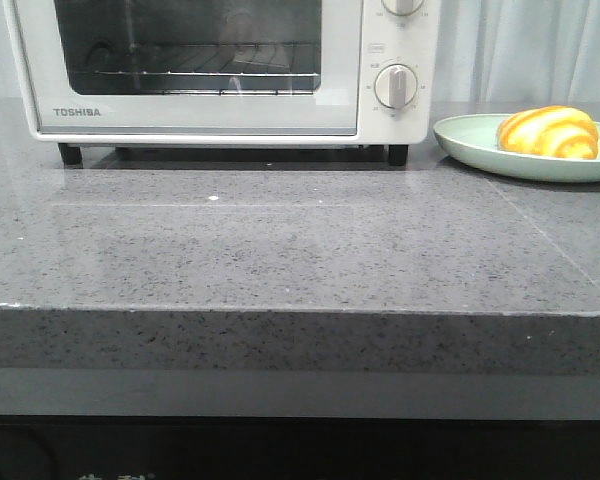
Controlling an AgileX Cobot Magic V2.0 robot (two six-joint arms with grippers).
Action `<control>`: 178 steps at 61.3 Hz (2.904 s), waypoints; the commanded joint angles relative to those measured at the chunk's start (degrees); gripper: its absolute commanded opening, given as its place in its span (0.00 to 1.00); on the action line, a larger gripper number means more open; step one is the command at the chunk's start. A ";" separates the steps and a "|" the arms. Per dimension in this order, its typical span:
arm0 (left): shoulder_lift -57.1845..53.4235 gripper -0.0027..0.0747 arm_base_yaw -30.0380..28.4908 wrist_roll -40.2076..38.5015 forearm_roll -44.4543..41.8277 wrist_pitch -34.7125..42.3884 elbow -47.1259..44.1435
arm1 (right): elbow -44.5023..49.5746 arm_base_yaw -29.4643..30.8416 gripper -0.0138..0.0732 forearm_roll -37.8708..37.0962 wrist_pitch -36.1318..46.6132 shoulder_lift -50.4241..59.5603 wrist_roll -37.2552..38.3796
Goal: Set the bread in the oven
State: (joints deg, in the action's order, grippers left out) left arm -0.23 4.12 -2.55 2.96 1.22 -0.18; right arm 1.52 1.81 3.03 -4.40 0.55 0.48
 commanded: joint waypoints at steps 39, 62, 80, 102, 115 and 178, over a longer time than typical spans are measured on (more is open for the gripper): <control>-1.02 0.01 -0.07 -0.02 0.54 4.82 -0.45 | -0.32 0.22 0.08 0.12 5.10 1.36 -0.48; -0.90 0.01 -0.07 -0.02 0.54 3.48 2.72 | -2.64 0.22 0.08 0.57 6.95 1.32 -0.48; 4.16 0.01 -0.07 -0.02 0.31 -7.60 22.28 | -20.57 0.22 0.08 -0.87 -4.61 -1.16 -0.48; 24.28 0.01 -0.07 3.63 0.31 -25.79 49.43 | -47.48 0.22 0.08 -1.83 -24.68 -21.02 -0.48; 34.91 0.01 -0.07 3.63 0.75 -31.21 55.23 | -53.42 0.22 0.08 -1.83 -29.96 -32.02 -0.48; 47.81 0.01 -0.07 3.63 0.75 -33.86 55.23 | -53.31 0.22 0.70 -1.84 -34.66 -43.77 -0.48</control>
State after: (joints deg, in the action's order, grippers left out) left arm 47.66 4.12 1.09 2.96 -36.52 53.10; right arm -49.92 1.81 1.75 -42.61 -43.26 0.48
